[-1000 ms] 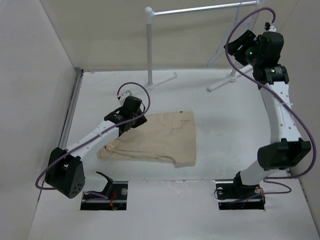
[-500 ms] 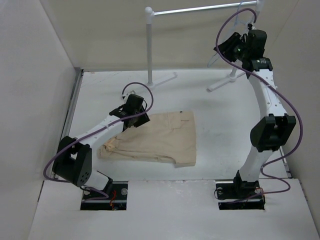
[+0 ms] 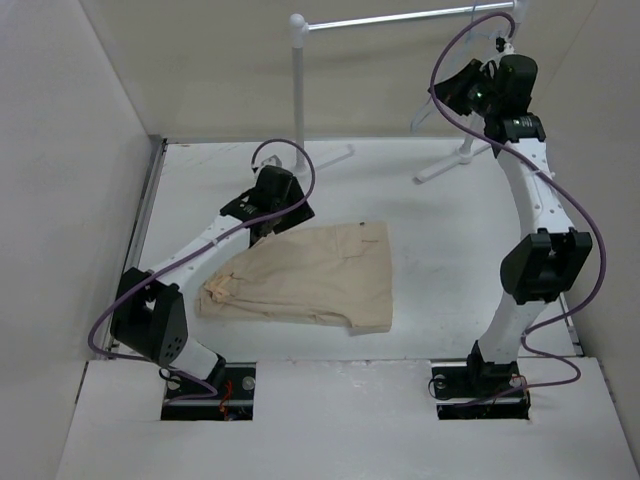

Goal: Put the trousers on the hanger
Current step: Pick up the hanger from the clothesline.

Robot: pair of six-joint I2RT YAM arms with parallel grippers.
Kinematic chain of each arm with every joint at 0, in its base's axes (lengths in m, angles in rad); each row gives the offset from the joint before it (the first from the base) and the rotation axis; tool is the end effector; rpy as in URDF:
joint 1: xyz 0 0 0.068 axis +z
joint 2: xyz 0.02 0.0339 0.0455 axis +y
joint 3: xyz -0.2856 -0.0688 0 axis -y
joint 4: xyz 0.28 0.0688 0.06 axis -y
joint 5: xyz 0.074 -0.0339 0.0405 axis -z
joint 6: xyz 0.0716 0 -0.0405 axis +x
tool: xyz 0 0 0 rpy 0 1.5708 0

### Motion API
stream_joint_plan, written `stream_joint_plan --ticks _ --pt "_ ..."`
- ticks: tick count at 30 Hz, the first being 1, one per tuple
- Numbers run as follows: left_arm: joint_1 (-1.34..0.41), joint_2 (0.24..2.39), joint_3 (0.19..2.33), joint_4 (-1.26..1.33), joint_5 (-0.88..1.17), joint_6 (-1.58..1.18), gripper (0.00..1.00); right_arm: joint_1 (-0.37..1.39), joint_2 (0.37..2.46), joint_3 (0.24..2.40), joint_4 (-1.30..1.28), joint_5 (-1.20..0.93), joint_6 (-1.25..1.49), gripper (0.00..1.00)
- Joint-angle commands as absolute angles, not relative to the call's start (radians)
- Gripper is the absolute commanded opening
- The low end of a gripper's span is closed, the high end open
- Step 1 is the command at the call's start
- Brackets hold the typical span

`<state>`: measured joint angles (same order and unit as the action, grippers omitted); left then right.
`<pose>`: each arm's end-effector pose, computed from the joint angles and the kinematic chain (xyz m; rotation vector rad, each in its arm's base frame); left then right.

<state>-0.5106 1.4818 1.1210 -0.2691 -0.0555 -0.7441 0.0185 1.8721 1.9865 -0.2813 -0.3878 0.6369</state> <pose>0.3469 -0.1897 0.2696 -0.2967 2.2546 -0.6277 0.5138 0.0366 0.4545 0.2589 1.7772 0.8116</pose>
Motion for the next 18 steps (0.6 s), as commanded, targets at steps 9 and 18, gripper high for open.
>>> stream_joint_plan --ticks 9,18 --pt "-0.559 1.522 1.399 -0.322 -0.003 -0.706 0.55 0.053 1.605 1.754 -0.196 -0.436 0.543 0.06" --pt "-0.679 1.584 1.719 -0.423 0.014 -0.632 0.52 0.133 1.35 1.378 -0.213 -0.394 0.532 0.06"
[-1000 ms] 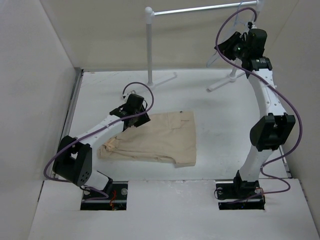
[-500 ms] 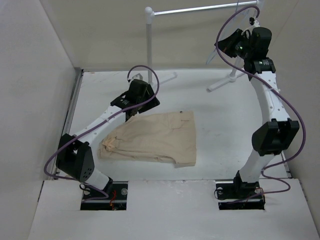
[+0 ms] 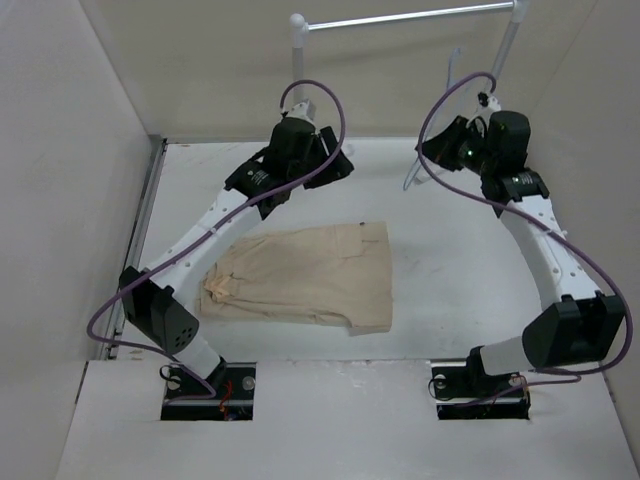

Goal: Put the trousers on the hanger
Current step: Pick up the hanger from the clothesline, then place the trousers on the hanger.

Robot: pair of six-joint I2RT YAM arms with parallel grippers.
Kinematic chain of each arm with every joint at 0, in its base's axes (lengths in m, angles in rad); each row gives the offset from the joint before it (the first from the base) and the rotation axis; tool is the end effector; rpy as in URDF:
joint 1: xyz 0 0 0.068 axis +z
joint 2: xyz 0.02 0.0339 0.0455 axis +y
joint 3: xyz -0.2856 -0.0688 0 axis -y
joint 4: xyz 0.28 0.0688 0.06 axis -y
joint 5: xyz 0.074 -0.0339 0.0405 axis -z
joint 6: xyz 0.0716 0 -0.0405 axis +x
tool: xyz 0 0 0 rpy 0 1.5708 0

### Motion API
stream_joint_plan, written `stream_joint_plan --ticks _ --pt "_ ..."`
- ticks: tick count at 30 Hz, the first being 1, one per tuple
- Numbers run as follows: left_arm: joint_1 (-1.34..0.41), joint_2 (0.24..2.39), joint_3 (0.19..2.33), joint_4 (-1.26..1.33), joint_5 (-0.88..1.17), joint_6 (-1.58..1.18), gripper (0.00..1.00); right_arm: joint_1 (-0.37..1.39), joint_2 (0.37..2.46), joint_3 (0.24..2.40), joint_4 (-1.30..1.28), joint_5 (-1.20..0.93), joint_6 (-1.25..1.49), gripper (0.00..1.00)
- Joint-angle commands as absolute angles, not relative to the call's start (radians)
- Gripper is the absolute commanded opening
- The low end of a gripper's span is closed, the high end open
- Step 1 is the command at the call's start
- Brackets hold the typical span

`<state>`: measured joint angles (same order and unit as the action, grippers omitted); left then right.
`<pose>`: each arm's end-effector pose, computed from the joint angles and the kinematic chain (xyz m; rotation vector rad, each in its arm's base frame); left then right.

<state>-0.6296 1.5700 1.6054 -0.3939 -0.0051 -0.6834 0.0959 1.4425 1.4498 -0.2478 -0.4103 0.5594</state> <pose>0.3509 -0.2551 0.4179 -0.0582 2.0289 -0.8547 0.3941 0.0666 0.4255 0.1308 1.8663 0.8299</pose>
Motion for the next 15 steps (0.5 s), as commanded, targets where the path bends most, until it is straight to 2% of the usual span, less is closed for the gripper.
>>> stream_joint_plan --ticks 1,8,15 --pt "-0.698 1.606 1.758 -0.432 0.014 -0.627 0.51 0.143 1.32 1.332 -0.218 -0.387 0.535 0.06" --pt "-0.84 1.796 1.966 -0.48 0.018 -0.597 0.51 0.202 1.12 1.045 -0.305 -0.345 0.54 0.06" --pt "-0.961 1.911 2.013 -0.468 0.011 -0.607 0.51 0.284 0.957 0.841 -0.373 -0.299 0.566 0.06"
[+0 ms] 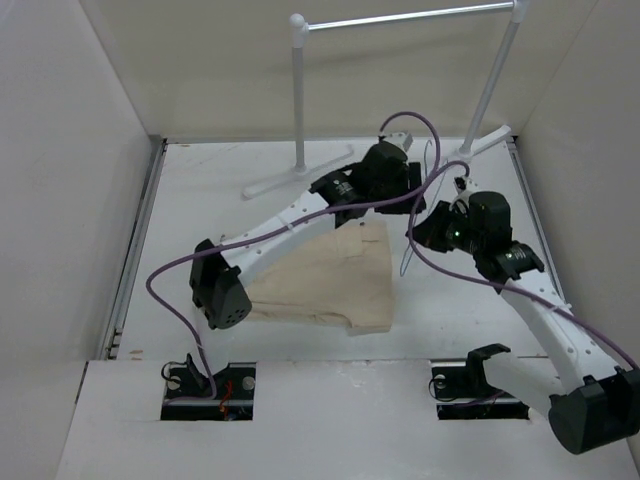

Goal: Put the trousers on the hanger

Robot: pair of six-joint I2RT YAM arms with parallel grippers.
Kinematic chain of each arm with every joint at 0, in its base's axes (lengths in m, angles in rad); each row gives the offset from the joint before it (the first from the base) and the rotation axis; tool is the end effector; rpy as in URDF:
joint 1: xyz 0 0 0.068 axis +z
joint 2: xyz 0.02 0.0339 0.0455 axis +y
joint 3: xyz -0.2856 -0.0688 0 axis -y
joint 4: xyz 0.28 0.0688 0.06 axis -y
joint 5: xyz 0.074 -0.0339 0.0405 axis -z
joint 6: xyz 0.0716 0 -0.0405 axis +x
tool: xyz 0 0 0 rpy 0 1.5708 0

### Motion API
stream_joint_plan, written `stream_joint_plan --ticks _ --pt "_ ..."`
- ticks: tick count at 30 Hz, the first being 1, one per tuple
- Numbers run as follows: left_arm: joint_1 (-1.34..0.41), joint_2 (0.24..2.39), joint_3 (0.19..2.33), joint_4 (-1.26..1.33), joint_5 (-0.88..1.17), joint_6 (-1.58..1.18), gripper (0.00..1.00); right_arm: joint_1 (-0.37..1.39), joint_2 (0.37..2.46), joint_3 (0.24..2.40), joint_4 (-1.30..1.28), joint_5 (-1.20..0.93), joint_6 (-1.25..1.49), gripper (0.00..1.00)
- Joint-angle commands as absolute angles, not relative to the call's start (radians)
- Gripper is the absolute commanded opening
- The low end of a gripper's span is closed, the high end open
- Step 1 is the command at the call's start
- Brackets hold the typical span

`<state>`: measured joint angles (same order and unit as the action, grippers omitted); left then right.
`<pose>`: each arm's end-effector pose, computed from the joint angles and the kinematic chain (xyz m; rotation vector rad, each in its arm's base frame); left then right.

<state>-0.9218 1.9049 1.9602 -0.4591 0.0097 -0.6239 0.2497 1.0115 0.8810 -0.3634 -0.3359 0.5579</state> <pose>0.3160 -0.4177 0.4015 0.3212 2.0950 -0.9843 0.2641 0.0917 0.3115 0.1139 2.1407 0.8331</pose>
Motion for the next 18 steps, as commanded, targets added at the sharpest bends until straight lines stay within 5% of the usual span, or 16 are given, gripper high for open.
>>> stream_joint_plan --ticks 1,5,11,18 --pt "-0.975 1.927 2.017 -0.468 0.008 -0.612 0.5 0.298 0.939 0.818 -0.379 -0.293 0.575 0.06" --pt "-1.015 1.974 2.02 -0.459 -0.028 -0.62 0.43 0.341 0.871 0.744 -0.391 -0.287 0.617 0.06" --pt "-1.038 2.013 1.993 -0.476 -0.107 -0.637 0.14 0.35 0.779 0.7 -0.46 -0.281 0.653 0.06" --pt "-1.065 1.982 1.855 -0.402 -0.179 -0.695 0.01 0.35 0.677 0.673 -0.563 -0.255 0.683 0.09"
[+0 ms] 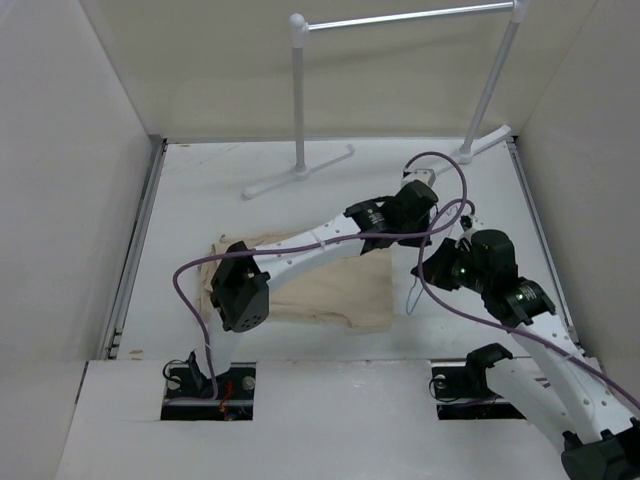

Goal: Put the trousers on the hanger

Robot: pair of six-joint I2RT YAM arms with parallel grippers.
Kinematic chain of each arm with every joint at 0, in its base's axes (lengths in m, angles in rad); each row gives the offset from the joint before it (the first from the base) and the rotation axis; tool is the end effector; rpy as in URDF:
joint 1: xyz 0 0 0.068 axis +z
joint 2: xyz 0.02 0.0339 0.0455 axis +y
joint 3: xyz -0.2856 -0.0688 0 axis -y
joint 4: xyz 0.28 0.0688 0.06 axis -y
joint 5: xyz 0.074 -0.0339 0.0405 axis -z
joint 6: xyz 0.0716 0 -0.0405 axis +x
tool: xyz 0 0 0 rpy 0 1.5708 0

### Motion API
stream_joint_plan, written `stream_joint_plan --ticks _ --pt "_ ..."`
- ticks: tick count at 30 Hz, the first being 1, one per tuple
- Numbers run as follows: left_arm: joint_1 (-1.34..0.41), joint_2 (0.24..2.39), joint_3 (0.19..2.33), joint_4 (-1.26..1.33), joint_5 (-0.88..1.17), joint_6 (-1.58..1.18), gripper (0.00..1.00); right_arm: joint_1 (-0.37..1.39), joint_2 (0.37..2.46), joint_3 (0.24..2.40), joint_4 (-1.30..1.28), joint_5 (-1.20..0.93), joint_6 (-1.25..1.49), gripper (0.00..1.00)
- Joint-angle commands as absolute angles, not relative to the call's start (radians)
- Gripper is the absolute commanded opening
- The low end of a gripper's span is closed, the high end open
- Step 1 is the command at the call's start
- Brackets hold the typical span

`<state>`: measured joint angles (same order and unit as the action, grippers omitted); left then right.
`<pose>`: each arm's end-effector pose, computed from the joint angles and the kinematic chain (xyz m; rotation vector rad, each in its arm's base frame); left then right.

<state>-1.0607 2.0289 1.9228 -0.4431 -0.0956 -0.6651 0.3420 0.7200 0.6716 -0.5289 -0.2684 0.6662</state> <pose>0.2769 -0.4810 0.3238 0.3844 2.2258 -0.8911 0.1893 0.0875 0.2701 0.2006 2.2466 0.8549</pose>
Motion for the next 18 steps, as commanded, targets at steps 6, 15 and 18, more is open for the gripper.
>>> stream_joint_plan --ticks 6,15,18 --pt "-1.073 1.898 1.669 -0.289 -0.251 -0.828 0.0 0.314 0.594 0.689 -0.679 -0.207 0.696 0.5" --pt "-1.134 1.767 1.372 -0.106 -0.448 -0.934 0.0 0.298 0.737 0.617 -0.497 -0.196 0.777 0.14" --pt "-1.154 1.737 1.289 -0.081 -0.505 -0.982 0.0 0.321 0.863 0.577 -0.315 -0.189 0.839 0.21"
